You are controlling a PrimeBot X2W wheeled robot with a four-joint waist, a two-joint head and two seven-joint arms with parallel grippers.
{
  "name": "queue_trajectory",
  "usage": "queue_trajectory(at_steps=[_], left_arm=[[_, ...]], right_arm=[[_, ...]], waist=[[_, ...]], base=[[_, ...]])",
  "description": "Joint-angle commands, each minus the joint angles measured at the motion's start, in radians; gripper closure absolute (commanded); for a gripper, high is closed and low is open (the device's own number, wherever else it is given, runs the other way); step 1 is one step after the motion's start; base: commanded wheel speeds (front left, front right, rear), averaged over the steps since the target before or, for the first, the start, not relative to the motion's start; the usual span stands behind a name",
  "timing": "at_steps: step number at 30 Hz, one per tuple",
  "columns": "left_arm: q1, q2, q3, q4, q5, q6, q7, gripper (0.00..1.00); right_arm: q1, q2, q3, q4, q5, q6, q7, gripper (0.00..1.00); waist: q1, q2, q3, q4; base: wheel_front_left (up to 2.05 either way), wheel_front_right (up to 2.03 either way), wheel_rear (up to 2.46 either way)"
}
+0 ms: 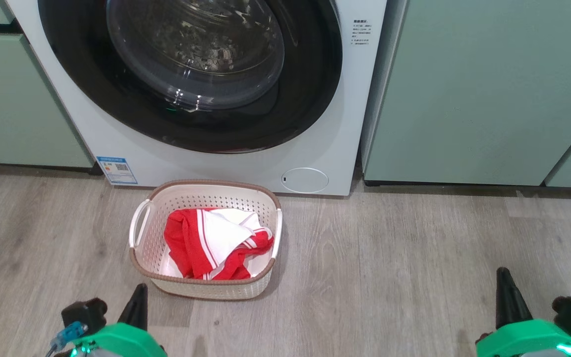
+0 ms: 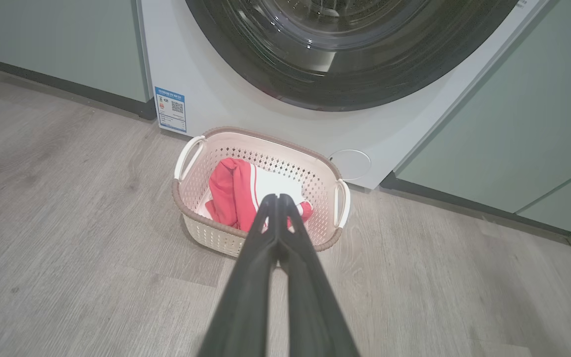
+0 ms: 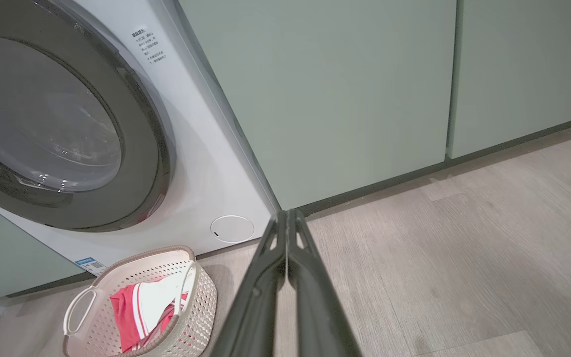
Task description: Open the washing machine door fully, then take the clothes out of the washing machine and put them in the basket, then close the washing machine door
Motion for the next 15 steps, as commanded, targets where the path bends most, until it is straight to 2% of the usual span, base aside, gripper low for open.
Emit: queue_trajectory(at_steps=[1,15], left_arm=[[-0.046,0.008,0.014,-0.038,-0.029,0.000,0.008,1.00],[-0.045,0.001,0.027,-0.080,-0.168,0.000,0.045,1.00]], right_arm=[[-0.037,-0.006,-0.005,-0.040,0.030,0.000,0.008,1.00],[-0.043,-0.007,-0.012,-0.060,0.168,0.000,0.046,1.00]], waist=[[0.0000,0.0000,0.000,0.000],[0.0000,0.0000,0.004,0.002]], base=[[0.00,0.00,0.00],[0.00,0.00,0.00]])
